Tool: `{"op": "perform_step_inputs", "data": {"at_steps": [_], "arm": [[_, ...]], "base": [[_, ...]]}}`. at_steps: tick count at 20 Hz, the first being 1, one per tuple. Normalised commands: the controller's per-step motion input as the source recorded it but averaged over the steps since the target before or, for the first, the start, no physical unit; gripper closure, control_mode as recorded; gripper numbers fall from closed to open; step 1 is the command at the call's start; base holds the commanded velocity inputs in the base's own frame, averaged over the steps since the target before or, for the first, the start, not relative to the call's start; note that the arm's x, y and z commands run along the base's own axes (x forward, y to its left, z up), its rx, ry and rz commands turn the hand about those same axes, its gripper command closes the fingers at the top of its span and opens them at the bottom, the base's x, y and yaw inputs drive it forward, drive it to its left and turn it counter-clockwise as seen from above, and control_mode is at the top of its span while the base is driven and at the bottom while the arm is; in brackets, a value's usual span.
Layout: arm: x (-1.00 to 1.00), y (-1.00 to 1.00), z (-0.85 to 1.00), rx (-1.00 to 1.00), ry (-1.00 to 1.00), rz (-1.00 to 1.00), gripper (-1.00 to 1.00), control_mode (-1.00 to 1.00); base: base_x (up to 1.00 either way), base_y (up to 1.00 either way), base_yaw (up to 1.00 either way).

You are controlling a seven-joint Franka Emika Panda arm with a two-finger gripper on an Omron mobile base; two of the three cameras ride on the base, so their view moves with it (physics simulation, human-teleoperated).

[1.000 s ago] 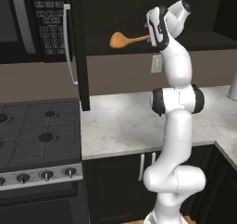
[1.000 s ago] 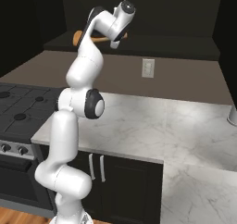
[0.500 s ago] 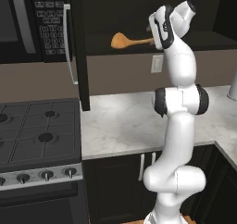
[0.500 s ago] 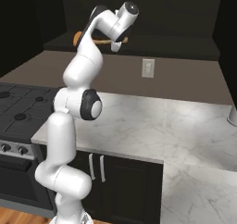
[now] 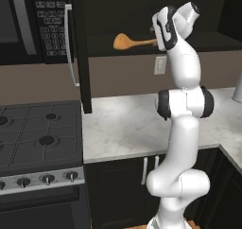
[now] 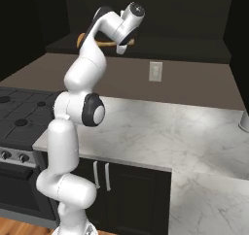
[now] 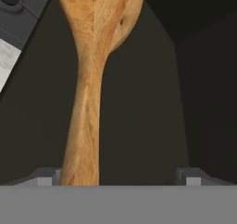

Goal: Organize the utensils by type. Pick up the wooden spoons from the counter and place them in the open cabinet. Then pick up the metallic utensils from the counter and place them in the open drawer.

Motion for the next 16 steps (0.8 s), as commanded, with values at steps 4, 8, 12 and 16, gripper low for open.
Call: {"op": "perform_step_inputs", "data": {"at_steps": [4,8,12,16], "arm": [[0.20,-0.02,0.00,0.00,0.00,0.00,-1.00,-1.00],[0.08,-0.02,0.00,0.04,0.05,0.00,-1.00,-1.00],[-0.13,0.00,0.02,0.13,0.10,0.06,-1.00,-1.00],[-0.05,0.00,0.18,0.14,0.10,0.11,-1.00,-1.00]], "base": [[0.00,0.00,0.00],[0.00,0.00,0.00],[0.00,0.00,0.00],[0.00,0.00,0.00]]}}
